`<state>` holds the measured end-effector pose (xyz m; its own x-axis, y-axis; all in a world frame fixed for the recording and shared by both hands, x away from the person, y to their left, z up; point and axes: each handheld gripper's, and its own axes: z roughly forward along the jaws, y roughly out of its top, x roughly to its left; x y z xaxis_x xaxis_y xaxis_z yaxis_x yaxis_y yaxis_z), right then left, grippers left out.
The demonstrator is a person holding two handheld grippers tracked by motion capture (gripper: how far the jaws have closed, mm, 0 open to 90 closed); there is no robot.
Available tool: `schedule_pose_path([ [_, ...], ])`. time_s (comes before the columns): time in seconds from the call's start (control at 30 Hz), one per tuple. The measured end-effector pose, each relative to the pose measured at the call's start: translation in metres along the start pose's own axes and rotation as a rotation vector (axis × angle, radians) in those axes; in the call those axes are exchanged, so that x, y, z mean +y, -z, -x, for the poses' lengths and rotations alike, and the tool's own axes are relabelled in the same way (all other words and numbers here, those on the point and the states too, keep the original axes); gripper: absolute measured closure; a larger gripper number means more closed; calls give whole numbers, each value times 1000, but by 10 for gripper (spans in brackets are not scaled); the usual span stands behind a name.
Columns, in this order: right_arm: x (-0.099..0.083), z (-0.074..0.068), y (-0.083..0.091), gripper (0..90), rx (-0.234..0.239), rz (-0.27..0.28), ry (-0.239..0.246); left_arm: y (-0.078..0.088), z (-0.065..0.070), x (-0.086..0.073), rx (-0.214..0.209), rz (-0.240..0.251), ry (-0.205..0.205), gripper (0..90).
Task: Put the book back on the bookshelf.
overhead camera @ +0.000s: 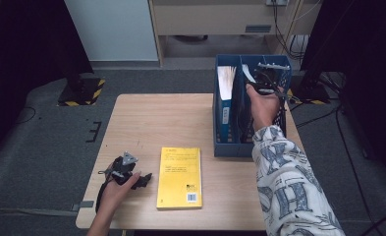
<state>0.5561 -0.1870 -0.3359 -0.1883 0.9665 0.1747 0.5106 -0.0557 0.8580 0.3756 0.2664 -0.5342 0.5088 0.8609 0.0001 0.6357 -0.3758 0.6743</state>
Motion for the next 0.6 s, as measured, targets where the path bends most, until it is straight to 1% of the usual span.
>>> schedule_pose_path([
  [0.13, -1, 0, 0, 723, -1, 1, 4, 0, 0, 0, 0, 1, 0, 0],
  [0.23, -3, -1, 1, 721, 8, 7, -6, 0, 0, 0, -1, 0, -1, 0],
  [0.4, -6, -3, 2, 719, 13, 4, 0, 0, 0, 0, -1, 0, -1, 0],
  [0.6, -7, -5, 6, 715, 21, -24, 17, 0, 0, 0, 0, 0, -1, 0],
])
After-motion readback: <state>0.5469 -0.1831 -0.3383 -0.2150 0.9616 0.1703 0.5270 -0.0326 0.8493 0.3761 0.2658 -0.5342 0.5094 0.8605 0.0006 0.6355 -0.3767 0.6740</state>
